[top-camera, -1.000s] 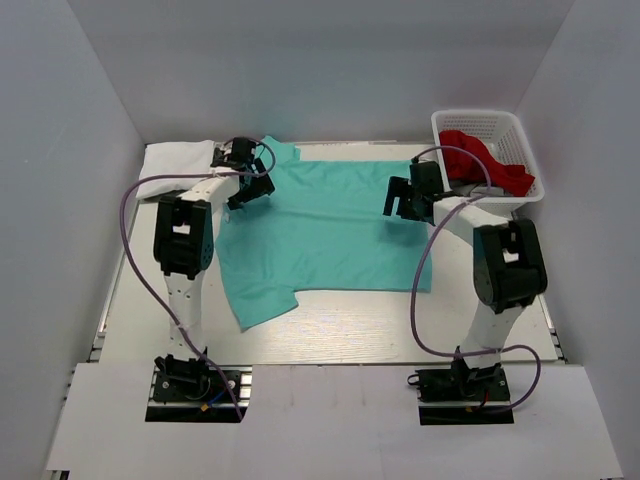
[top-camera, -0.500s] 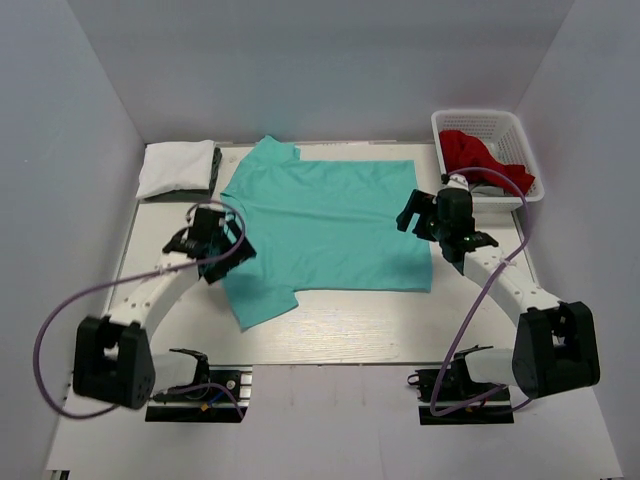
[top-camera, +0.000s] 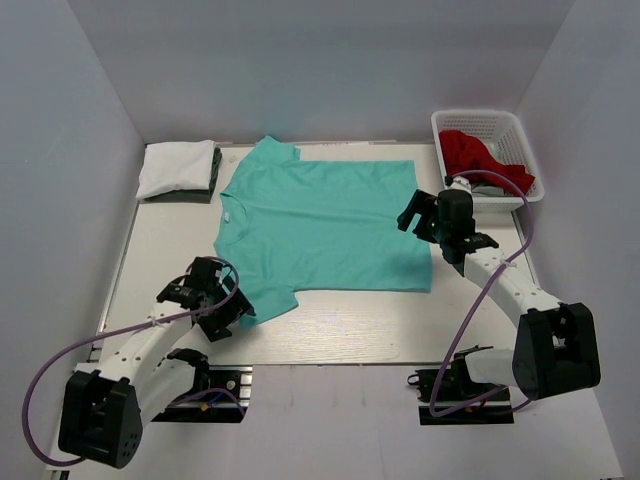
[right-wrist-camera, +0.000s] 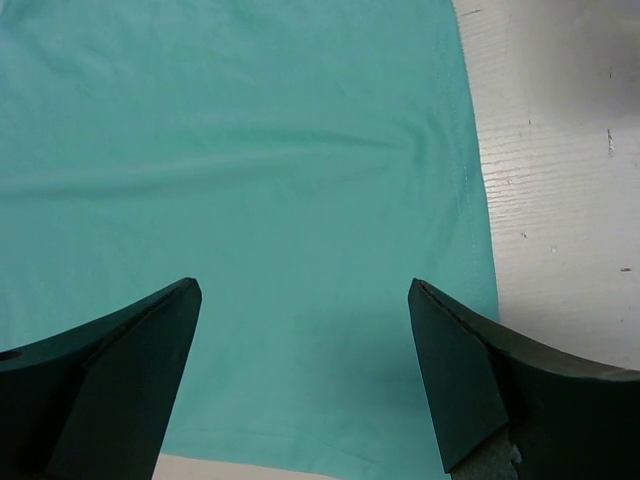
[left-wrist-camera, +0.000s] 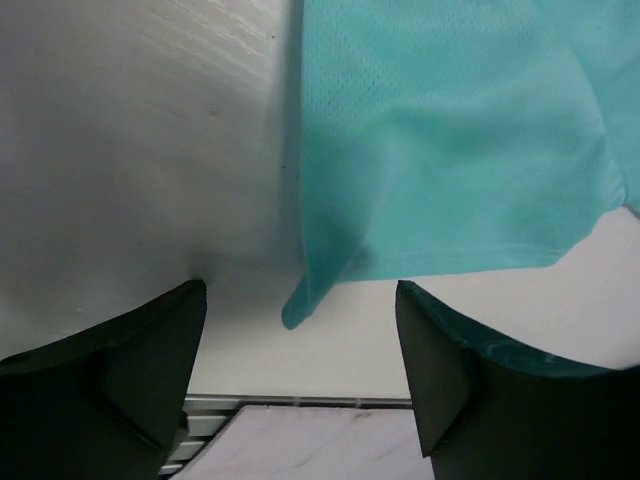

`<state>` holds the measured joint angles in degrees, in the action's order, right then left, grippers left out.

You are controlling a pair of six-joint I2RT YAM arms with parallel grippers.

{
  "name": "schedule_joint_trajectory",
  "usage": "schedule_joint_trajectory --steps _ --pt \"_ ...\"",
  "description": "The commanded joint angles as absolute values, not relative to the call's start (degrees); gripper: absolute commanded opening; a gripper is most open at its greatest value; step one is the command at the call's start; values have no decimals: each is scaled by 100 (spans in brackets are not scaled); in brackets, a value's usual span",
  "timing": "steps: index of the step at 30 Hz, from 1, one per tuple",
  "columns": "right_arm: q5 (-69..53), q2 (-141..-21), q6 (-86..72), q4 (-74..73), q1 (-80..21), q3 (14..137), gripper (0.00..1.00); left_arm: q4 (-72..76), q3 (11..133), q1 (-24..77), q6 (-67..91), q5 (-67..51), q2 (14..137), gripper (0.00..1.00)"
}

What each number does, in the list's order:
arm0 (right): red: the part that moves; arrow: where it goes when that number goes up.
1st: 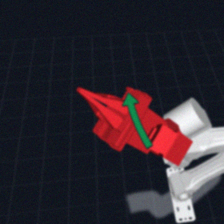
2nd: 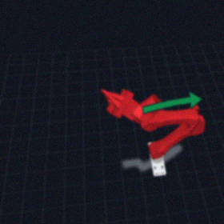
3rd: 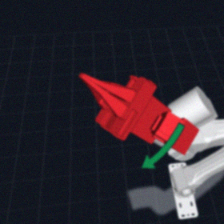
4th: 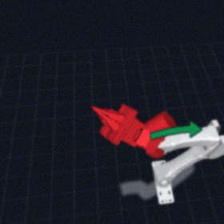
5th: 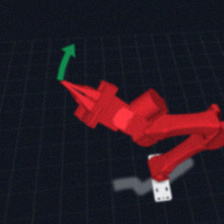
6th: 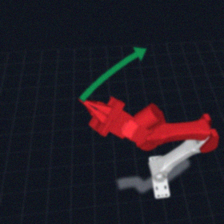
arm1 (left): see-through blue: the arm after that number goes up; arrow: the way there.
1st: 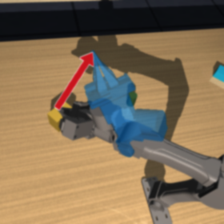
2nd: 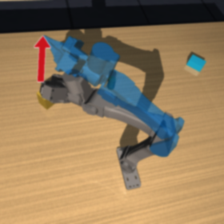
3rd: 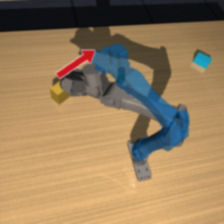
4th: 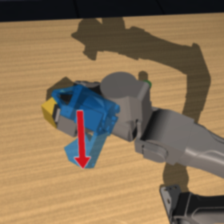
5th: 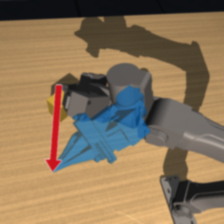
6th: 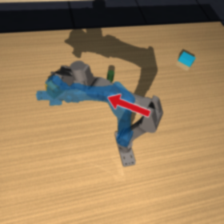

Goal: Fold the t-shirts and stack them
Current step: Grap the side of the flattened tshirt closest away from the robot with both arms

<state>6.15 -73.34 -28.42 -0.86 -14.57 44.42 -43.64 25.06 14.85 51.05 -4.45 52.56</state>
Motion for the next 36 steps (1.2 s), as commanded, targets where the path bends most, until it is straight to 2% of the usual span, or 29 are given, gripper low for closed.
schedule_joint_trajectory --steps 1,2,3,5,6,7,9,10,15,23,28,36 --pt "782 -7225 -2944 -149 -1406 4518 90 -4105 2382 1547 5221 -747 5440 85" --pt "774 -7207 -2944 -167 -1415 4526 90 -4105 2382 1547 5221 -799 5501 79" --pt "765 -7224 -2979 -184 -1398 4518 90 -4104 2382 1547 5221 -800 5563 67" --pt "721 -7251 -2962 -220 -1389 4526 90 -4104 2382 1547 5221 -686 5563 58" --pt "695 -7277 -2971 -237 -1380 4526 90 -4104 2382 1547 5221 -633 5511 49" --pt "694 -7295 -3006 -290 -1380 4544 90 -4026 2382 1547 5160 -702 5511 28" --pt "677 -7304 -3041 -430 -1362 4570 90 -3973 2382 1547 5159 -826 5511 5" --pt "703 -7304 -3085 -509 -1362 4570 90 -3920 2382 1547 5107 -887 5459 0" --pt "799 -7129 -3304 -1166 -1327 4474 90 -3833 2382 1547 4967 -677 5335 0" --pt "1142 -6452 -3832 -2249 -1275 3842 90 -3515 2504 1547 4781 -1125 5169 0" --pt "652 -6231 -3647 -1996 -1301 3288 90 -3516 2566 1547 4658 -1125 4922 0" --pt "246 -6846 -3753 -1784 -1275 3112 90 -3332 2681 1547 4605 -932 4870 0"
